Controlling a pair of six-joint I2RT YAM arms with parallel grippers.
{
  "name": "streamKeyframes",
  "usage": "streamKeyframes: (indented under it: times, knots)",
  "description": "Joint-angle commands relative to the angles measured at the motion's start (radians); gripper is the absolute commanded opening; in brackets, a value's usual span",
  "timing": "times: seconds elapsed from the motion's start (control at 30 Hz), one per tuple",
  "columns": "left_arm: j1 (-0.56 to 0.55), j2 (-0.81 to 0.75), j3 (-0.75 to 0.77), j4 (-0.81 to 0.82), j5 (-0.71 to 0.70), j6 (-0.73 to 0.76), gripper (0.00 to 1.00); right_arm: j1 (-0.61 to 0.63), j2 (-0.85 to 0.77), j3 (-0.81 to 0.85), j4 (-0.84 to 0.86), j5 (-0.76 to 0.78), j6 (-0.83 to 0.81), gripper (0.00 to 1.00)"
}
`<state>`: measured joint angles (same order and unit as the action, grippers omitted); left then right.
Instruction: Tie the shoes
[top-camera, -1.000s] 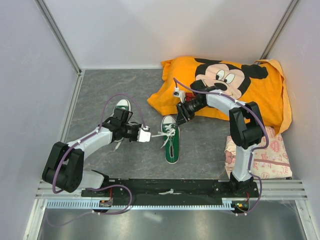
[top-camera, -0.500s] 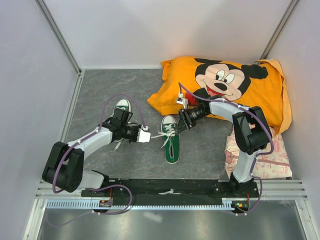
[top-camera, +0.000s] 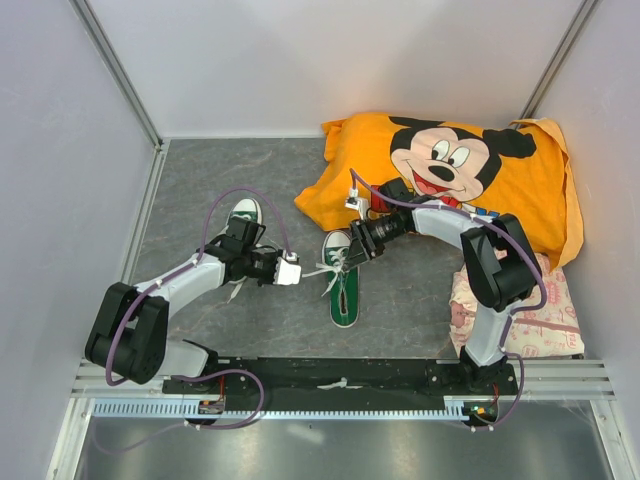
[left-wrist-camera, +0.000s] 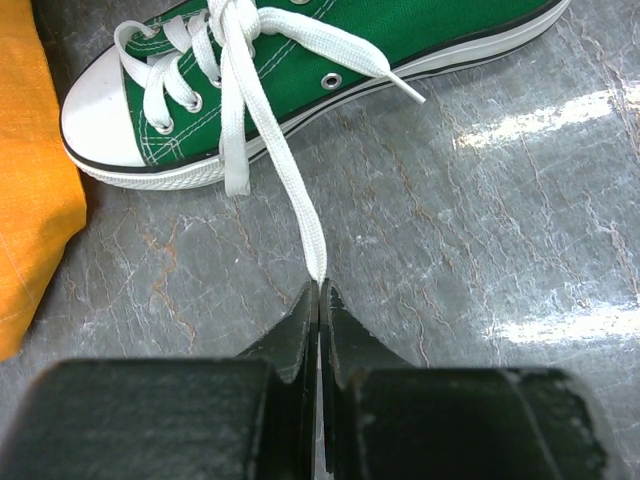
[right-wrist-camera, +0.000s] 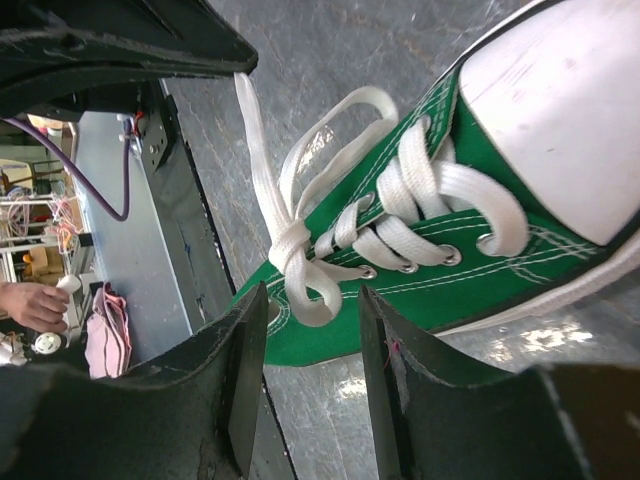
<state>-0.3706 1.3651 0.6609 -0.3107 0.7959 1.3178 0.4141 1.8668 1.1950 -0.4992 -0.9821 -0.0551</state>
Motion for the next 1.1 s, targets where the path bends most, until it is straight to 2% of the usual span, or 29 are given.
streamKeyframes:
  times: [0.0,0.17,0.27,0.3,0.33,0.4,0.43,0.5,0.57,0.63,0.67,0.7,0.8,0.93,1.07]
  knots:
    - [0.002,-0.015,-0.006,-0.024,0.040,0.004,0.02,0.011,-0.047,-0.029,0.030,0.026,0.003,0.48]
    - [0.002,-0.026,-0.018,-0.028,0.048,0.000,0.02,0.015,-0.046,-0.031,0.037,0.036,0.009,0.47]
    - [0.004,-0.032,-0.023,-0.030,0.051,0.000,0.02,0.015,-0.047,-0.034,0.073,0.051,0.032,0.35]
    - [0.004,-0.034,-0.024,-0.030,0.051,0.000,0.02,0.015,-0.047,-0.032,0.080,0.054,0.037,0.24]
    - [0.004,-0.034,-0.023,-0.030,0.049,-0.002,0.02,0.014,-0.047,-0.031,0.082,0.051,0.035,0.19]
    - [0.004,-0.037,-0.023,-0.036,0.046,0.000,0.02,0.014,-0.057,-0.029,0.079,0.048,0.031,0.00]
    - [0.004,-0.040,-0.023,-0.039,0.045,0.001,0.03,0.015,-0.063,-0.028,0.074,0.048,0.025,0.00]
    - [0.002,-0.058,-0.023,-0.095,0.052,0.052,0.15,0.015,-0.083,-0.025,0.042,0.059,0.003,0.00]
    - [0.009,-0.083,-0.032,-0.133,0.043,0.080,0.31,0.015,-0.096,-0.017,0.013,0.080,-0.043,0.00]
    - [0.027,-0.119,-0.043,-0.081,0.032,0.019,0.39,0.015,-0.101,-0.003,-0.038,0.092,-0.086,0.00]
    - [0.050,-0.121,-0.040,-0.042,0.029,-0.021,0.40,0.017,-0.098,0.001,-0.067,0.100,-0.101,0.00]
    - [0.058,-0.112,-0.040,0.081,-0.003,-0.122,0.42,0.017,-0.095,0.008,-0.079,0.105,-0.112,0.00]
    - [0.061,-0.043,-0.023,0.290,-0.085,-0.263,0.47,0.020,-0.087,0.011,-0.107,0.115,-0.141,0.00]
    - [0.038,0.055,0.055,0.343,-0.061,-0.243,0.51,0.022,-0.080,0.018,-0.116,0.118,-0.149,0.00]
    - [-0.040,0.118,0.074,0.413,-0.070,-0.226,0.52,0.023,-0.072,0.028,-0.119,0.123,-0.153,0.00]
